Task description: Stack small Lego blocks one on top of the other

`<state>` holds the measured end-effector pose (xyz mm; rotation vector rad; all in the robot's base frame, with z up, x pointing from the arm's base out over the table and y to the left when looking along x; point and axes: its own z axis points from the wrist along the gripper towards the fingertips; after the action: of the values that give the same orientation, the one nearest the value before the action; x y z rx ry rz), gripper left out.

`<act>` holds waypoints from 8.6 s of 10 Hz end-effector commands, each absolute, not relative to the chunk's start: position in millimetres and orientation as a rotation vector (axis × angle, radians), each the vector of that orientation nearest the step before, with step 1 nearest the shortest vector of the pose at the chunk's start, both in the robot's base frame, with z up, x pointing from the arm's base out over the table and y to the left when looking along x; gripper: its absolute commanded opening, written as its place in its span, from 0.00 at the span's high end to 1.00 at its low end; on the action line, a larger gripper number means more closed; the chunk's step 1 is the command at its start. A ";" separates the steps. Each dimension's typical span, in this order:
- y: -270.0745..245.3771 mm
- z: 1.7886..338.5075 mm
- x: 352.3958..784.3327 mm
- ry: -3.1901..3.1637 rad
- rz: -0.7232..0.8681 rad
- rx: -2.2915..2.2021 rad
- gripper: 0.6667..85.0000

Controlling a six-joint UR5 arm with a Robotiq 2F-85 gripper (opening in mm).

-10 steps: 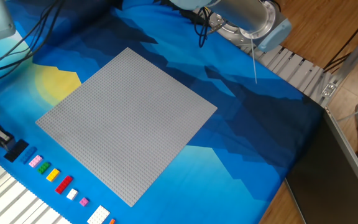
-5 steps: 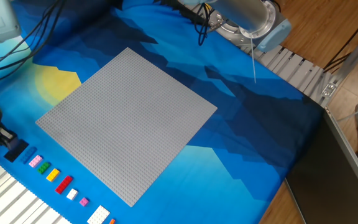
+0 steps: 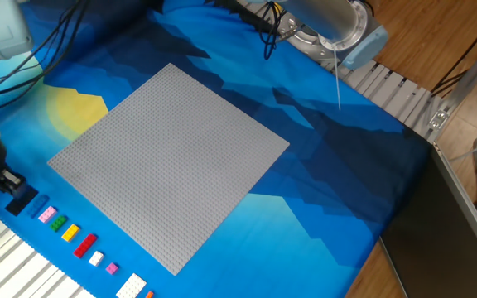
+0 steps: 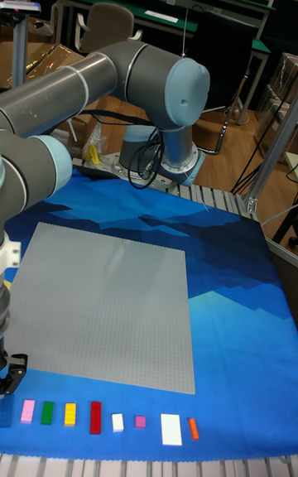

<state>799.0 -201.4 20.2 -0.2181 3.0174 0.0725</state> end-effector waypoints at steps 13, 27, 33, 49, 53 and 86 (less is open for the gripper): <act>-196.8 6.5 799.0 3.024 0.098 -0.236 0.45; -194.5 5.7 798.3 3.023 0.126 -0.244 0.48; -215.4 29.6 790.2 3.033 0.022 -0.316 0.44; -210.3 8.7 766.0 3.160 0.050 -0.210 0.38; -203.9 2.0 777.2 3.133 0.035 -0.160 0.38; -200.8 -2.1 798.9 3.111 0.025 -0.173 0.48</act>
<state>796.8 -203.1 -3.7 -0.1872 3.1193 0.0060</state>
